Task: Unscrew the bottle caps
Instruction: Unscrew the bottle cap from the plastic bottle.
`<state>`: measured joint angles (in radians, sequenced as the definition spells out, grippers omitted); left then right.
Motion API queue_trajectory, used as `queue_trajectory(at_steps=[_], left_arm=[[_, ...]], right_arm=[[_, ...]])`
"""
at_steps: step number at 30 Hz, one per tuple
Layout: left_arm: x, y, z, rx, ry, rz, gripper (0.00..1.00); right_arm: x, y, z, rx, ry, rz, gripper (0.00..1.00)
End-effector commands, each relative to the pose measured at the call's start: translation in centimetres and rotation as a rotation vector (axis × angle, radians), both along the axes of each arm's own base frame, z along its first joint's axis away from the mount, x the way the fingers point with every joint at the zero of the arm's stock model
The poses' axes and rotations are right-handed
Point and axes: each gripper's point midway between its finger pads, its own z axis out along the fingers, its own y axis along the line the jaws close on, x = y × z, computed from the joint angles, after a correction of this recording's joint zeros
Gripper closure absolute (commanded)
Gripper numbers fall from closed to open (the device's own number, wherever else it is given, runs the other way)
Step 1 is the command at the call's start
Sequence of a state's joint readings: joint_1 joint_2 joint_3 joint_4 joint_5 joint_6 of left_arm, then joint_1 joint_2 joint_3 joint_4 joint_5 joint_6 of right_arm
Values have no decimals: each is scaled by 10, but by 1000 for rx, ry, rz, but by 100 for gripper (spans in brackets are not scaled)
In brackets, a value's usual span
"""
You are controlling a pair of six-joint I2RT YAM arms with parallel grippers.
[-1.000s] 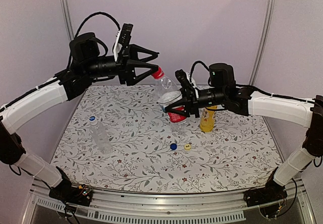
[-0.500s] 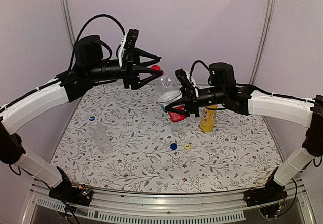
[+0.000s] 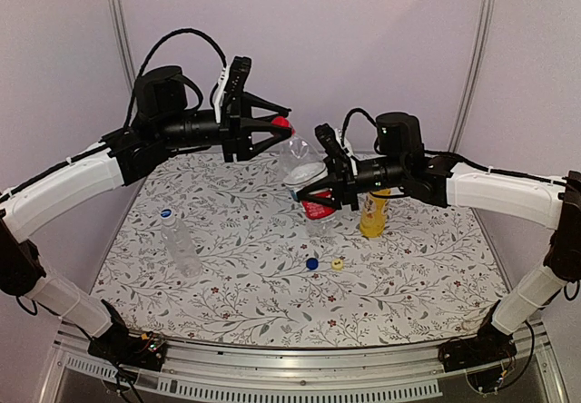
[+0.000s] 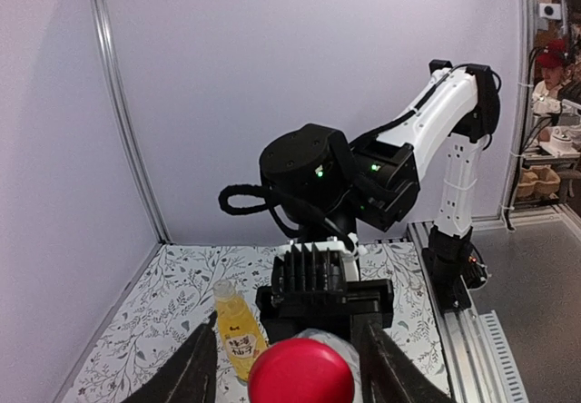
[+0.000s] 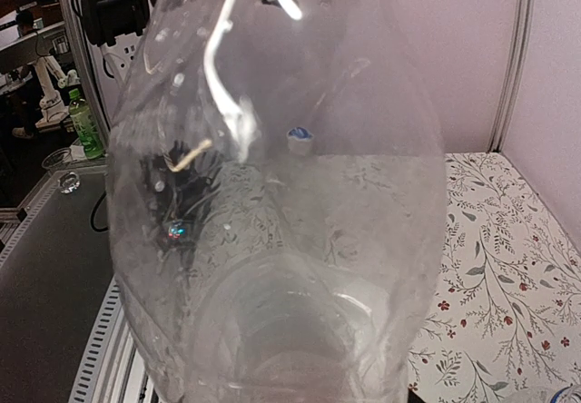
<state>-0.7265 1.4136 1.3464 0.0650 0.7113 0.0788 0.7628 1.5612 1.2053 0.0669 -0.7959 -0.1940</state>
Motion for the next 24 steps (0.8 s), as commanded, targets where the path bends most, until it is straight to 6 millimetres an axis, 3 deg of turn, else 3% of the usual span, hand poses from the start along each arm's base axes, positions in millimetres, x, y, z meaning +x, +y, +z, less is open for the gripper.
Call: queue_trajectory(at_steps=[1, 24], left_arm=[[-10, 3, 7, -10, -17, -17, 50], [-10, 6, 9, -15, -25, -11, 60]], right_arm=[[5, 1, 8, 10, -2, -5, 65], [7, 1, 6, 1, -1, -8, 65]])
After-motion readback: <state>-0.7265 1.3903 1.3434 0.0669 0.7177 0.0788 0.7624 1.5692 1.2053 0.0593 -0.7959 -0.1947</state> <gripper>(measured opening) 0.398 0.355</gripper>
